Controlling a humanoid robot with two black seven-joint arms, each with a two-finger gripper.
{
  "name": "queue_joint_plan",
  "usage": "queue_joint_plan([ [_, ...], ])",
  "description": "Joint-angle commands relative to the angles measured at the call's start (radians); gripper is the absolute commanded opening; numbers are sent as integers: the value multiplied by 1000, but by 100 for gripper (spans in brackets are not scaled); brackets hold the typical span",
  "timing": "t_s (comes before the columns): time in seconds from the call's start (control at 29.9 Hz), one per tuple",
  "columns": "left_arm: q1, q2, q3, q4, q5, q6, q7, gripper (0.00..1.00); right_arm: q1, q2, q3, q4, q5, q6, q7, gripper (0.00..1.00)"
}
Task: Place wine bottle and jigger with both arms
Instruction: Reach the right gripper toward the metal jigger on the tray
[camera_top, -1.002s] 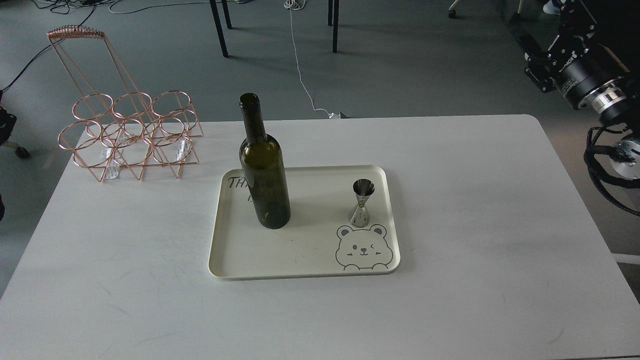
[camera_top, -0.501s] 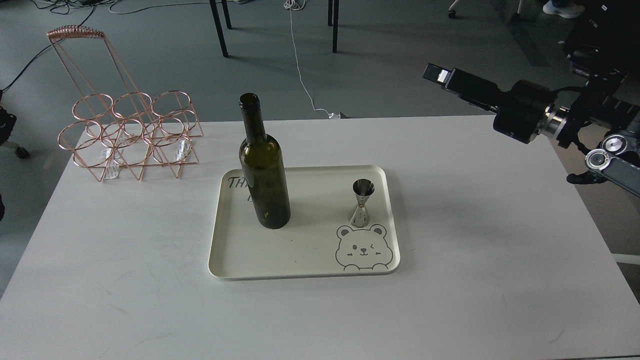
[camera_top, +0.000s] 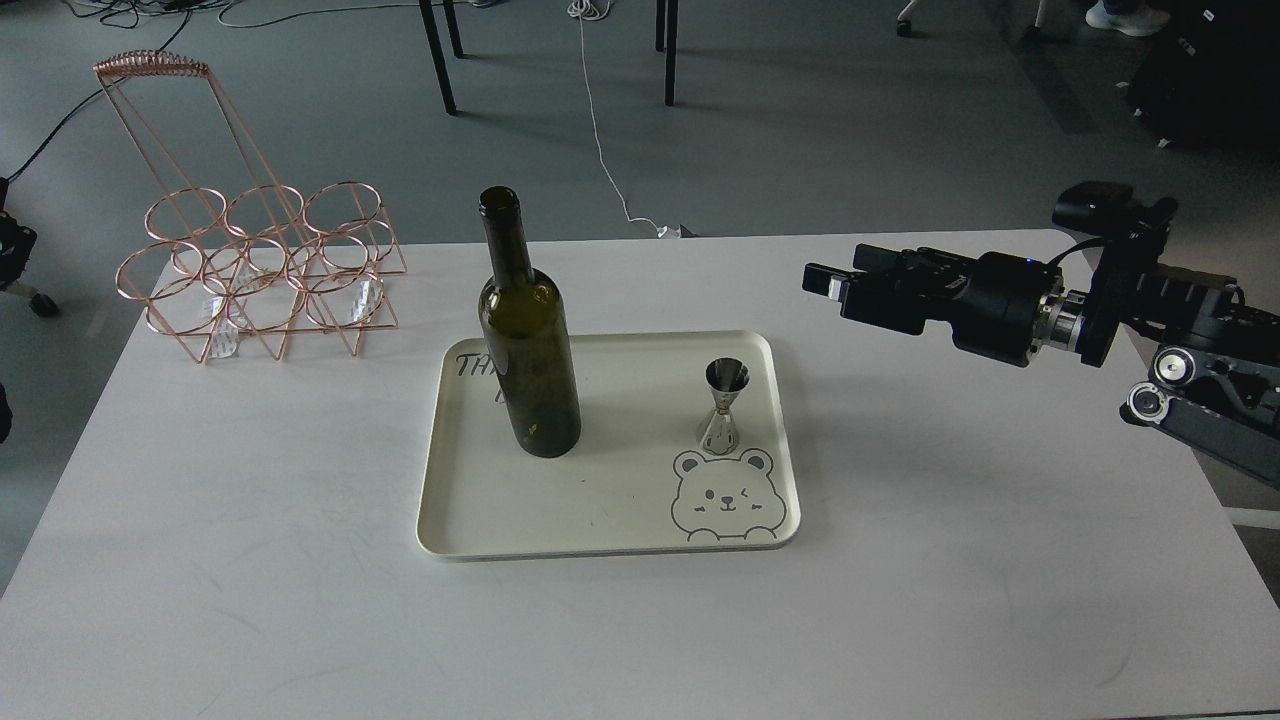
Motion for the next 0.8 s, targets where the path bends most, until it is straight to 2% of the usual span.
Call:
queue_joint_plan([
  [0.0, 1, 0, 0, 0, 1, 0, 0, 99, -12, -7, -54, 1, -78, -55, 0, 98],
  [0.13, 1, -3, 0, 0, 1, 0, 0, 99, -43, -3, -120, -6, -176, -127, 0, 98],
  [0.27, 3, -12, 0, 0, 1, 0, 0, 99, -61, 16, -144, -29, -209, -146, 0, 98],
  [0.67, 1, -20, 3, 5, 1, 0, 0, 99, -90, 316, -151, -282, -259, -216, 0, 98],
  [0.77, 1, -20, 3, 5, 1, 0, 0, 99, -84, 353, -149, -327, -259, -218, 0, 98],
])
